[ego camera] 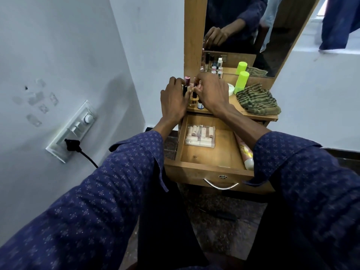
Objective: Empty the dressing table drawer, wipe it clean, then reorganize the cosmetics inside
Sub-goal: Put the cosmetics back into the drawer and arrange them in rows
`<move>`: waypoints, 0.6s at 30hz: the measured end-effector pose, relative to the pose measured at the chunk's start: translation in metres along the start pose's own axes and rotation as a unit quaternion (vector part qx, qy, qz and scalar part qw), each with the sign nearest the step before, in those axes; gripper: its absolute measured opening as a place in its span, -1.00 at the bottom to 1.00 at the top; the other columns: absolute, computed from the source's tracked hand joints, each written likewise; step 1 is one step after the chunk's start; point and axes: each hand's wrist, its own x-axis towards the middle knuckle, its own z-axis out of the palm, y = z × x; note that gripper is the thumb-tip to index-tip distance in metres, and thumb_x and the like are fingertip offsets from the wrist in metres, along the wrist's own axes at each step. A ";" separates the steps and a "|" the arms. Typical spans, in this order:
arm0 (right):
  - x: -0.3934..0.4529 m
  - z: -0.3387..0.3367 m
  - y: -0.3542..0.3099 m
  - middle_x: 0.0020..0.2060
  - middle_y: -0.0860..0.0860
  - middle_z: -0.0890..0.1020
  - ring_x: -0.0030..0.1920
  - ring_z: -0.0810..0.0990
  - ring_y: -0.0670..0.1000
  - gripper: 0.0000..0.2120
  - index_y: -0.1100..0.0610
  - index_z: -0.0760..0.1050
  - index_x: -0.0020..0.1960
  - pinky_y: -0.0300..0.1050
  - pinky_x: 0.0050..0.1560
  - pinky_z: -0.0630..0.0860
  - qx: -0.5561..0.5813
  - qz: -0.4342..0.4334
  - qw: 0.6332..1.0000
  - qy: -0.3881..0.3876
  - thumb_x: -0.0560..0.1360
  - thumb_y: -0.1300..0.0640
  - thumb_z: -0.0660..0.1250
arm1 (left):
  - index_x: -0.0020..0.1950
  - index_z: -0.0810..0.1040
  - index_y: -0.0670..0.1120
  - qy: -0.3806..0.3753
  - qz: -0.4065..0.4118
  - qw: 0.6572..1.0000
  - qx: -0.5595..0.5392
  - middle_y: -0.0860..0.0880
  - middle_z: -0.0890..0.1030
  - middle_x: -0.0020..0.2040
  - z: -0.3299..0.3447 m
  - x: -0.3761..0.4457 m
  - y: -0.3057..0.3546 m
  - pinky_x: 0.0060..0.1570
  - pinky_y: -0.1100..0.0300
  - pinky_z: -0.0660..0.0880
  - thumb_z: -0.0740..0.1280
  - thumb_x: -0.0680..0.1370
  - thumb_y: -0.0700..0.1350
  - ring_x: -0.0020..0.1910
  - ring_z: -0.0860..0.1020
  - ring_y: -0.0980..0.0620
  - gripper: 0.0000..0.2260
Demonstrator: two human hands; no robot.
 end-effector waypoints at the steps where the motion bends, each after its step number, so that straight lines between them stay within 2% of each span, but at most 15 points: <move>1: 0.001 0.002 0.000 -0.14 0.02 0.70 -0.15 0.68 0.12 -0.90 0.02 0.62 -0.04 -0.01 -0.19 0.58 -0.005 -0.002 1.000 -0.004 0.54 0.00 0.47 | 0.26 0.56 -0.03 0.005 -0.001 1.000 0.004 -0.03 0.58 0.21 0.002 0.001 0.000 0.11 -0.08 0.53 0.33 0.66 0.14 0.08 0.63 -0.07 -0.70; 6: 0.002 0.008 0.001 -0.10 0.03 0.68 -0.16 0.65 0.11 -0.87 0.02 0.58 -0.06 -0.01 -0.20 0.57 -0.009 -0.002 1.000 -0.007 0.51 0.03 0.51 | 0.14 0.51 -0.02 0.017 -0.012 0.999 -0.025 0.02 0.63 0.09 0.003 0.001 0.000 0.03 -0.04 0.52 0.39 0.64 0.07 -0.01 0.62 -0.03 -0.80; 10: 0.004 0.008 0.003 -0.10 -0.02 0.65 -0.16 0.60 0.07 -0.80 0.02 0.52 -0.09 -0.07 -0.23 0.45 -0.002 -0.018 1.000 -0.016 0.47 0.05 0.55 | 0.08 0.47 0.00 0.021 -0.016 0.997 -0.066 0.06 0.63 -0.01 0.002 -0.002 -0.006 -0.08 0.00 0.55 0.45 0.60 -0.06 -0.09 0.60 0.01 -0.82; 13: 0.006 0.008 0.002 -0.16 -0.04 0.65 -0.18 0.61 0.08 -0.78 0.01 0.51 -0.11 -0.01 -0.22 0.55 0.007 -0.020 0.999 -0.026 0.44 0.06 0.56 | 0.05 0.48 -0.03 0.032 -0.012 0.995 -0.094 0.06 0.61 -0.05 0.000 -0.006 -0.010 -0.16 0.15 0.51 0.46 0.61 -0.09 -0.13 0.58 0.06 -0.83; 18: 0.006 0.007 0.005 -0.16 -0.05 0.68 -0.15 0.63 0.00 -0.84 0.02 0.59 -0.06 -0.14 -0.21 0.46 0.033 -0.028 0.998 -0.035 0.45 0.11 0.55 | 0.05 0.51 -0.05 0.033 -0.044 0.991 -0.121 0.06 0.61 -0.06 -0.009 -0.014 -0.011 -0.09 0.10 0.59 0.47 0.56 -0.24 -0.10 0.58 0.10 -0.81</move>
